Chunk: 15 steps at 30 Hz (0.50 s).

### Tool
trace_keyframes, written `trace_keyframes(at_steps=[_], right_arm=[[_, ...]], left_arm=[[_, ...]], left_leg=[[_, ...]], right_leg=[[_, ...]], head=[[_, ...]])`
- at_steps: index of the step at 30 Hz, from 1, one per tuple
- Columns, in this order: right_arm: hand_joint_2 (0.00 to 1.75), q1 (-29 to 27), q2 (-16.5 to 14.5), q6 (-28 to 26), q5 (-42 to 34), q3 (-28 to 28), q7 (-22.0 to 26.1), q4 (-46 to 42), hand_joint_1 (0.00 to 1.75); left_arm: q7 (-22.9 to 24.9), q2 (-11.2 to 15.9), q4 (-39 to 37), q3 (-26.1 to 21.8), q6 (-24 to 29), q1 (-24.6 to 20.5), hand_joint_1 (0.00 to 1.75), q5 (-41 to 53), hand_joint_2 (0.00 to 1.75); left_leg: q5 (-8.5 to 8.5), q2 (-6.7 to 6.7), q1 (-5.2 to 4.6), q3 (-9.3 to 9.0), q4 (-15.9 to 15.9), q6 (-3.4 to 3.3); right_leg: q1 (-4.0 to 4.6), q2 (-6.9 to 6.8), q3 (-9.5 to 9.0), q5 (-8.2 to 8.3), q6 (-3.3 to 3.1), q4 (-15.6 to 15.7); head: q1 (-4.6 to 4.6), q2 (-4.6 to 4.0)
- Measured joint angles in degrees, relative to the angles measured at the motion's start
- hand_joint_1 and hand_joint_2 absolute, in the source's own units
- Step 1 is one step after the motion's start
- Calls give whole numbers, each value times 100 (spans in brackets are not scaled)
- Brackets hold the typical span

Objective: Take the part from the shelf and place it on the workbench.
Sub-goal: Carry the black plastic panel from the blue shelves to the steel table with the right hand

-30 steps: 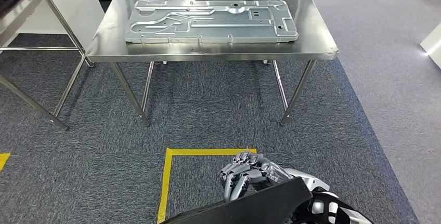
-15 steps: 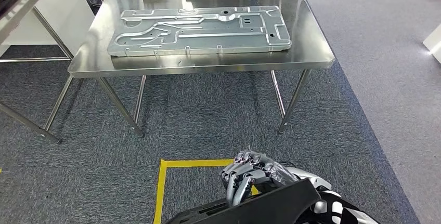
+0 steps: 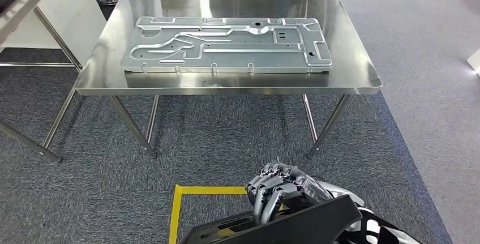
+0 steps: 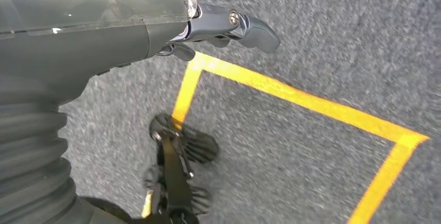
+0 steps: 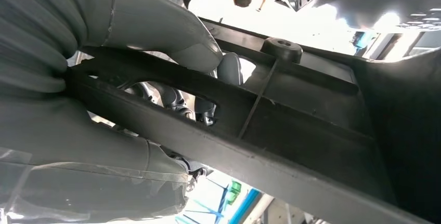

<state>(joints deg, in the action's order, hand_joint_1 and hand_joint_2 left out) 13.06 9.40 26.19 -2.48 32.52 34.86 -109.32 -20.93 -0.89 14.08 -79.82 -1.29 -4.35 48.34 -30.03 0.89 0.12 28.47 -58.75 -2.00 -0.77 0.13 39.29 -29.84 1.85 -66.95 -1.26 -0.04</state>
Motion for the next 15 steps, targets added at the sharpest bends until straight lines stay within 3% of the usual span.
trace_keyframes(at_steps=[2, 3, 5, 7, 8, 10, 12, 13, 14, 15], right_arm=[[175, -8, 0, 20, 10, -8, 42, -4, 164], [175, -10, 0, 32, 13, -13, 56, -17, 164], [175, 12, -2, 50, -3, -24, 59, -73, 164], [175, 52, -3, 59, -54, -38, 41, -140, 164], [175, 67, -4, 63, -82, -44, 24, -167, 164], [175, 80, -4, 66, -116, -59, -15, -205, 164], [175, 74, -4, 56, -122, -70, -41, -241, 164], [175, 69, -4, 49, -121, -76, -45, -265, 164], [175, 63, -4, 39, -114, -83, -36, -295, 164], [175, 58, -4, 26, -101, -90, -17, -332, 164]], left_arm=[[3, -7, 0, -1, 9, -6, 0, -12, 175], [5, -10, 0, -2, 14, -11, 0, -17, 175], [9, -10, 0, -2, 23, -27, 0, -26, 175], [13, -11, 0, -2, 28, -37, 0, -32, 175], [14, -10, 0, -2, 28, -43, 0, -32, 175], [16, -10, 0, -2, 28, -51, 0, -33, 175], [17, -10, 0, -2, 30, -37, 0, -34, 175], [17, -10, 0, -2, 30, -26, 0, -35, 175], [17, -10, 0, -2, 31, -18, 0, -35, 175], [17, -10, 0, -2, 31, -10, 0, -36, 175]], left_leg=[[-140, 17, -8, -168, 15, 54], [-181, 22, -13, -227, 32, 87], [-147, 25, -20, -237, -56, 169], [-80, 3, -10, -87, -408, 236], [-123, -12, 0, 76, -677, 259], [-382, -35, 21, 501, -1246, 289], [-636, -44, 48, 861, -1498, 315], [-611, -48, 65, 939, -1404, 328], [-441, -53, 82, 948, -1166, 340], [-131, -60, 100, 915, -836, 352]], right_leg=[[31, -2, -89, 505, -68, 519], [45, 0, -114, 622, -105, 626], [48, 11, -191, 606, -182, 692], [33, 17, -321, 546, -252, 766], [25, 14, -389, 510, -278, 789], [24, 7, -493, 412, -309, 799], [22, 10, -616, 296, -304, 799], [20, 13, -695, 231, -292, 798], [16, 15, -785, 161, -274, 798], [12, 15, -868, 90, -250, 799]], head=[[9, 0], [8, 0], [8, 0], [14, -1], [16, -1], [26, -1], [27, 0], [26, 0], [26, 0], [26, 0]])
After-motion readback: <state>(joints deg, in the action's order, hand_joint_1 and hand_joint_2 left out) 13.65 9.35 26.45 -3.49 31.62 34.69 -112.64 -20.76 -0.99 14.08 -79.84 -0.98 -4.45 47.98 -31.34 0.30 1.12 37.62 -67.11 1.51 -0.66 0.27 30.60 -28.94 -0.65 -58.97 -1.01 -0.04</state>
